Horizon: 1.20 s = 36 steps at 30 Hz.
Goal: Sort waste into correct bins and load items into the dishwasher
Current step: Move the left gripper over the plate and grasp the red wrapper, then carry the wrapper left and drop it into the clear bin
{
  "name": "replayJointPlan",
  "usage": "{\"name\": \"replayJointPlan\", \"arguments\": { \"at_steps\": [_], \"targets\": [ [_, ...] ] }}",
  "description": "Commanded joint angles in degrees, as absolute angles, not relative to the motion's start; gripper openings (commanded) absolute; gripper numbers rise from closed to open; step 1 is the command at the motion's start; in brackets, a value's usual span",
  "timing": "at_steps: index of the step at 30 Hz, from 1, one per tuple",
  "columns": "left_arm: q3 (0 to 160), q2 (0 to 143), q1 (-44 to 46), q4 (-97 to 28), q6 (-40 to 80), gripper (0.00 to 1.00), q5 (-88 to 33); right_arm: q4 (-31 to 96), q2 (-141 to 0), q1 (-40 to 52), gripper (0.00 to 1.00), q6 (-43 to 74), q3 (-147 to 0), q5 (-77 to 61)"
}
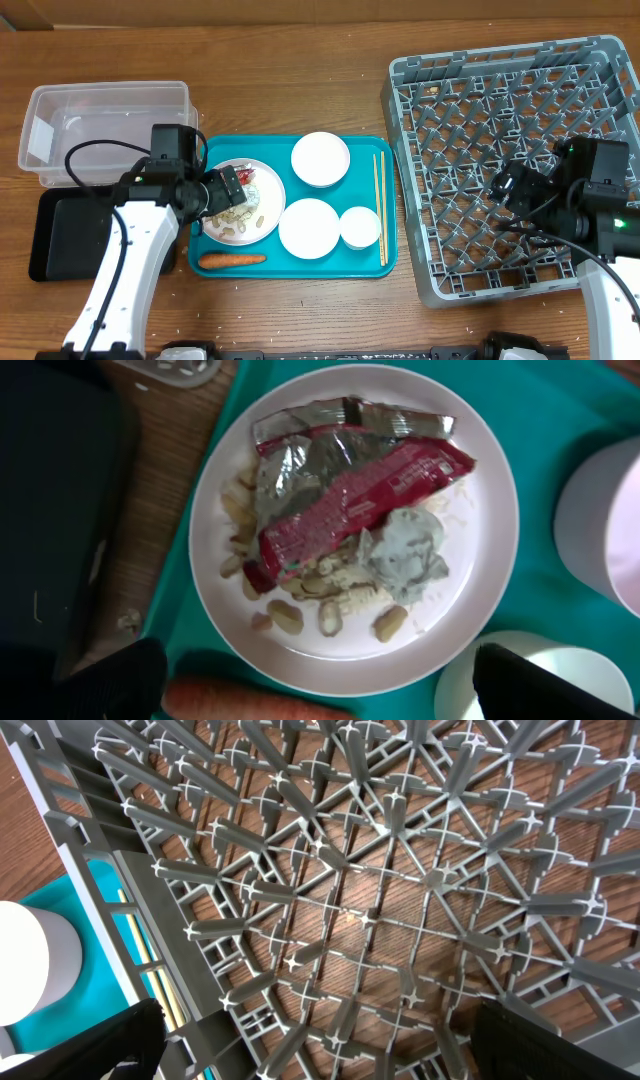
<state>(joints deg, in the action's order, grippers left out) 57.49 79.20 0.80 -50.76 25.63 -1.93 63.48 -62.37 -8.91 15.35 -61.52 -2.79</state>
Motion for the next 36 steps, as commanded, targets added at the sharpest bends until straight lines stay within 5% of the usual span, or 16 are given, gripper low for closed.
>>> {"name": "replayJointPlan", "arguments": {
  "at_steps": [1,3,7,9,12,18,20,36],
  "targets": [
    [58.89,81.45,1.19,-49.98,27.51,1.00,2.68,63.07,-62.46,-8.62,1.00,14.98,-63.13,-3.14],
    [58.89,82.78,1.19,-48.49,27.46,0.98,3.49,63.05,-62.46,-8.62,1.00,14.98,-63.13,-3.11],
    [58.92,85.19,1.21,-45.58,27.46,0.76,3.25,62.74,-62.46,-8.64,1.00,14.98,-63.13,-3.11],
    [58.92,86.30,1.21,-44.60,27.46,0.62,2.39,62.70,-62.46,-8.64,1.00,14.98,-63.13,-3.11],
    [58.89,87.55,1.21,-44.05,27.44,0.28,1.72,62.70,-62.46,-8.64,1.00,15.00,-63.13,-3.11],
    [58.89,87.85,1.21,-44.34,27.40,0.22,1.72,62.70,-62.46,-8.64,1.00,14.98,-63.13,-3.11],
    [58.89,87.85,1.21,-44.31,27.22,0.05,1.72,62.70,-62.46,-8.64,1.00,15.00,-63.13,-3.11],
    [74.52,86.76,1.15,-52.95,21.06,0.04,2.13,62.43,-62.46,-8.64,1.00,14.98,-63.13,-3.11]
  ]
}}
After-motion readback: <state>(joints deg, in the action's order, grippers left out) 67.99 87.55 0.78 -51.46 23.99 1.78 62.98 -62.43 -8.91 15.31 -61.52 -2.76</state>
